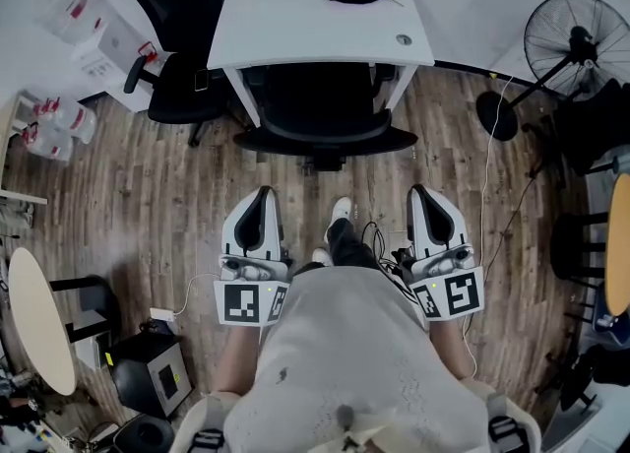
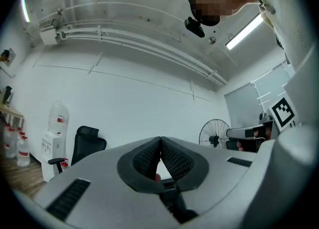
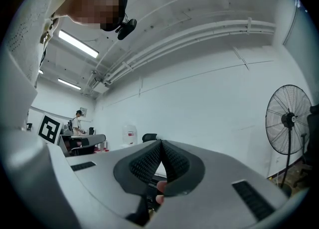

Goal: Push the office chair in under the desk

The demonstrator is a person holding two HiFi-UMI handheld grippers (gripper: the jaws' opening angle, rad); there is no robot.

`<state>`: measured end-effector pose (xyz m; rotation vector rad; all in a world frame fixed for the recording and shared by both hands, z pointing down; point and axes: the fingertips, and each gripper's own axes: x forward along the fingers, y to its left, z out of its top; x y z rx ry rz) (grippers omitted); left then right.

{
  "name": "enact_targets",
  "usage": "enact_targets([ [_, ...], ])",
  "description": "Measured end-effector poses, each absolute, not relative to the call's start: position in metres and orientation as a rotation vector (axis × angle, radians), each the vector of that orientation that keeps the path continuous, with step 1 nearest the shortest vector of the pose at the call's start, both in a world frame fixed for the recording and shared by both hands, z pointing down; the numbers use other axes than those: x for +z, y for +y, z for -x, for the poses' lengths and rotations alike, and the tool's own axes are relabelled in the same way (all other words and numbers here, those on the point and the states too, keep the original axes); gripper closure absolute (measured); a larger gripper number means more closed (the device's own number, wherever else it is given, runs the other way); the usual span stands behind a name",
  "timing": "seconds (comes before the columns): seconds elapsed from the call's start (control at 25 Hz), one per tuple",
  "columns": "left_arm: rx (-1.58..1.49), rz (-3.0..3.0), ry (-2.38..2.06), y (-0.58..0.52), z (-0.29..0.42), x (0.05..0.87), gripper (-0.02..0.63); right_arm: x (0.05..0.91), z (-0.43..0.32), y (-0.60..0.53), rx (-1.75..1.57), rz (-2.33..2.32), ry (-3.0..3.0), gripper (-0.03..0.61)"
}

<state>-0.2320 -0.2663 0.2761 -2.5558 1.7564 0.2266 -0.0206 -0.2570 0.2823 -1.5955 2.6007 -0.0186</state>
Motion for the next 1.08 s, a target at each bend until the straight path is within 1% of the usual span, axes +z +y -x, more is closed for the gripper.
enact_targets([
  [0.6,0.213,2.560,1.739,-0.269,0.224,0.286,0.592,0.304,0.021,-0.254,-0.074,1.608,2.649,0.571],
  [1.08,0.192,2.564,1.762,-0.279,0.234,0.298,0.592,0.320,0.031,-0.267,-0.112,1.611,2.688,0.571],
])
